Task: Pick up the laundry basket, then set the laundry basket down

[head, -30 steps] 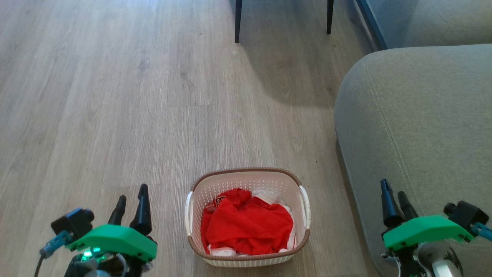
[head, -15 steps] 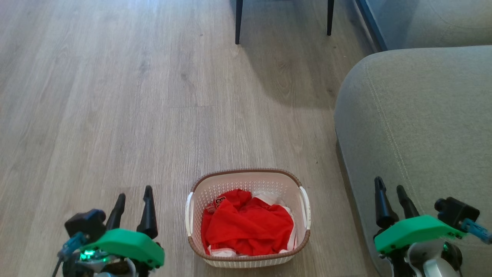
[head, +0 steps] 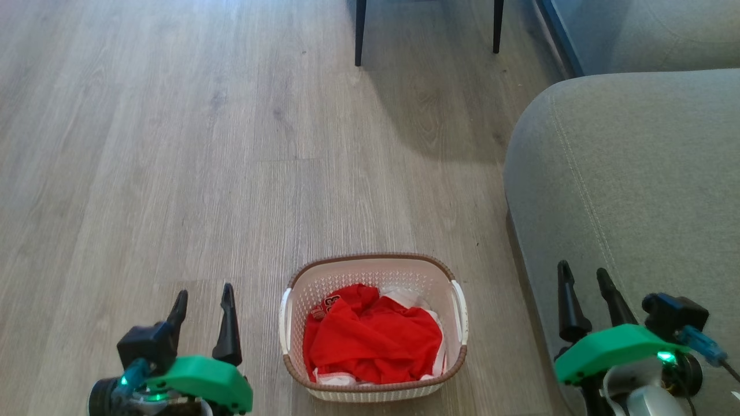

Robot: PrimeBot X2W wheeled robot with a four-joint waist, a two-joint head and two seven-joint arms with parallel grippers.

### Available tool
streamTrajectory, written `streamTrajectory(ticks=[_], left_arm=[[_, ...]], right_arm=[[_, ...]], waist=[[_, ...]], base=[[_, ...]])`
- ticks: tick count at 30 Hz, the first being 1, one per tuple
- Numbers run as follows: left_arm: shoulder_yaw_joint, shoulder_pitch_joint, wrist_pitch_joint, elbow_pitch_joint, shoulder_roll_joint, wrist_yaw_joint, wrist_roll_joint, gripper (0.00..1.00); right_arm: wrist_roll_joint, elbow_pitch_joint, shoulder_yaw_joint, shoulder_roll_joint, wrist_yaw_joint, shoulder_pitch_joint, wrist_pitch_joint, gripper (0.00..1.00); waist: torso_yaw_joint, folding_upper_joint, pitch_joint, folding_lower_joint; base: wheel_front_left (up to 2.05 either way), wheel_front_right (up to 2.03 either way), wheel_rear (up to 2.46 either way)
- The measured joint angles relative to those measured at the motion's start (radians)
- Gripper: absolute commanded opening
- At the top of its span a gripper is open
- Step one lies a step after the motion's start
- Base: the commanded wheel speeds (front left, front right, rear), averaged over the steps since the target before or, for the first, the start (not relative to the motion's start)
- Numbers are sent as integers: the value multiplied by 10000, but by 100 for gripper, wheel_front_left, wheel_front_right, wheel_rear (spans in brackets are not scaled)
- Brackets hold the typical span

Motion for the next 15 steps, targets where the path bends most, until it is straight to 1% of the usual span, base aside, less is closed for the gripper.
streamTrajectory(ticks=[10, 15], left_arm=[[-44, 157, -303, -123, 15, 240, 1122, 100], [-44, 158, -435, -173, 13, 249, 1662, 100]], right_arm=[[-1179, -100, 146, -8, 0, 1, -261, 100], [-1747, -119, 199, -13, 0, 1, -424, 100]], waist=[[21, 0, 22, 0], [27, 0, 18, 0]], base=[[0, 0, 0], [0, 0, 0]])
